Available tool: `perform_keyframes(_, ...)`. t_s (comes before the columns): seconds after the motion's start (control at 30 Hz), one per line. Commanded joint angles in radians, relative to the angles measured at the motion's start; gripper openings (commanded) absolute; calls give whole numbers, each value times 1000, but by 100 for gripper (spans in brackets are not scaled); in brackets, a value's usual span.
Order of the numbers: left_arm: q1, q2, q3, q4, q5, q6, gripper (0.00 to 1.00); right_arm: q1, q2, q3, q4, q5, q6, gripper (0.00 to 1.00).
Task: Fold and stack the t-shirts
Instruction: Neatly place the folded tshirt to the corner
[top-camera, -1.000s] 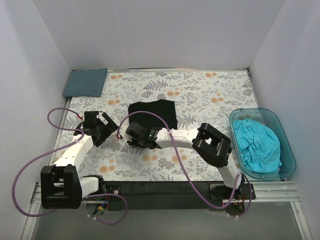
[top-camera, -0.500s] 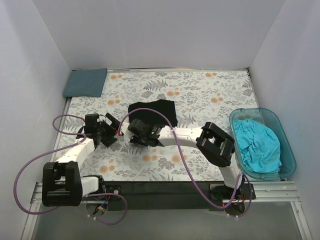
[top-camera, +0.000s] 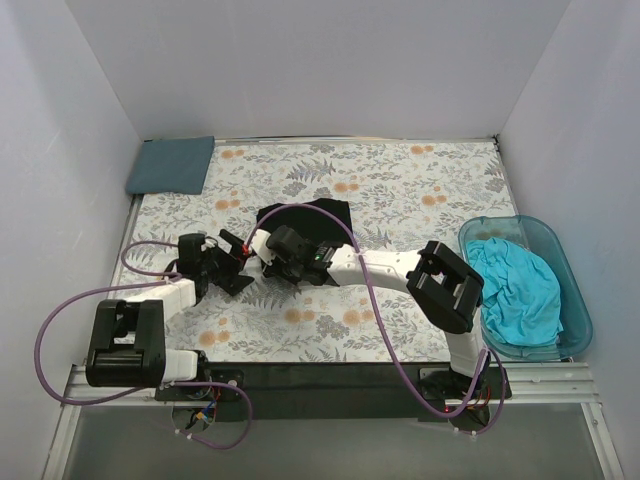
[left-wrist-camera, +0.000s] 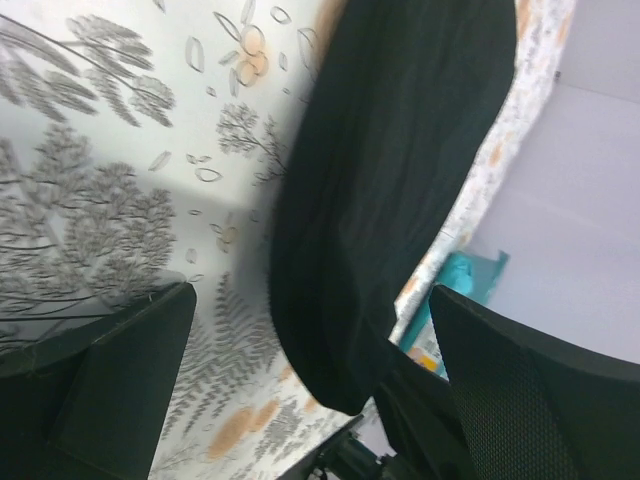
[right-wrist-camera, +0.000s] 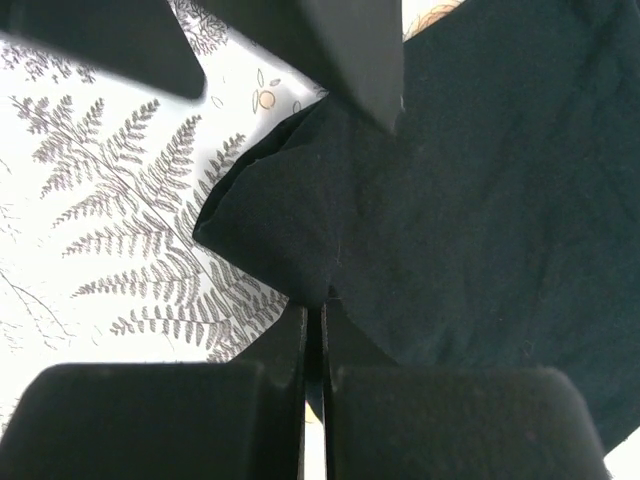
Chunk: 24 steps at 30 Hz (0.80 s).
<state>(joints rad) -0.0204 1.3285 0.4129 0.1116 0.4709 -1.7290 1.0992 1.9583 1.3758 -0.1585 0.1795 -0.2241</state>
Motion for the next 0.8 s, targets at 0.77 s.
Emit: perform_keyframes(0.77, -196, 198, -115, 405, -206, -195, 72, -19, -59, -20, 88, -91, 112, 1)
